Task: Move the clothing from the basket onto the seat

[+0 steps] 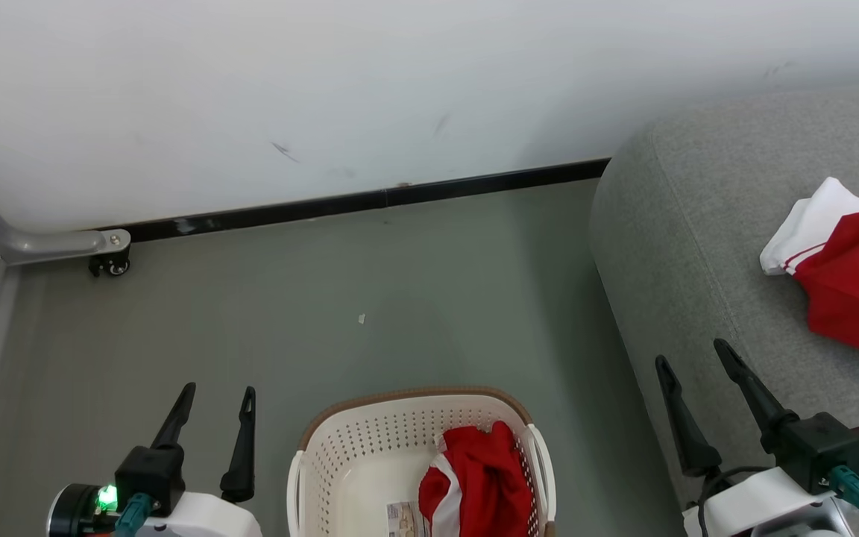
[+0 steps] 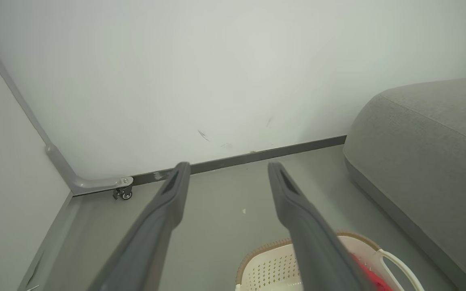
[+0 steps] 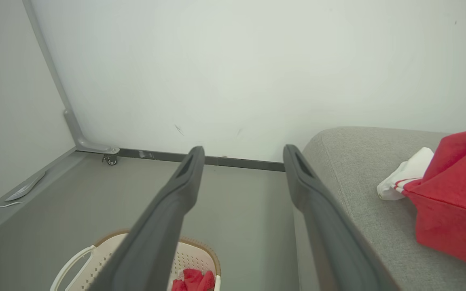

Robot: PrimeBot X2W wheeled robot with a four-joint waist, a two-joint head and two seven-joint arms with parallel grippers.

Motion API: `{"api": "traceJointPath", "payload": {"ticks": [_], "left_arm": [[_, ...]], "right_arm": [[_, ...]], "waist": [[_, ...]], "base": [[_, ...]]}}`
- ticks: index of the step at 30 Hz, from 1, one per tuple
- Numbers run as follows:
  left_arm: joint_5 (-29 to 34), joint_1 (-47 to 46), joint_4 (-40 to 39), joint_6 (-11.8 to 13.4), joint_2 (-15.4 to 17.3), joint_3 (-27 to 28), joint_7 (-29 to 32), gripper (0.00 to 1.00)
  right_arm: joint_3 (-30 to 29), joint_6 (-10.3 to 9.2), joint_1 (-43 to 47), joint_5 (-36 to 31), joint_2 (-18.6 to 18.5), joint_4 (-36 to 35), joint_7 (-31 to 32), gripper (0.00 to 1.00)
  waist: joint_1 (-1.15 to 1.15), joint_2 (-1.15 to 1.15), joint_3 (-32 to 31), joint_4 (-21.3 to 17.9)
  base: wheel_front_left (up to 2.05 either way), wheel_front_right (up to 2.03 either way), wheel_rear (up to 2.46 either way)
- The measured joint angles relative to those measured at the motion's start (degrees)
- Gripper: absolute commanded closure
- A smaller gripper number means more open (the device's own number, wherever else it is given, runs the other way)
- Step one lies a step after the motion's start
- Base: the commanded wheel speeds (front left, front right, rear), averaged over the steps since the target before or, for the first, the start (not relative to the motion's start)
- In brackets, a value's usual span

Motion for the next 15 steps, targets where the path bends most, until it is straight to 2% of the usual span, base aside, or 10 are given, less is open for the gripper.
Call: {"api": "traceJointPath", "payload": {"ticks": [15], "left_arm": [[3.0, -6.1, 5.3, -2.8, -0.2, -4.7, 1.2, 0.0]], "right_arm": [[-0.6, 0.0, -4.3, -0.4, 0.0, -1.8, 0.0, 0.0]], "waist": [[0.0, 0.0, 6.3, -0.7]], "base": [[0.0, 0.0, 0.0]]}}
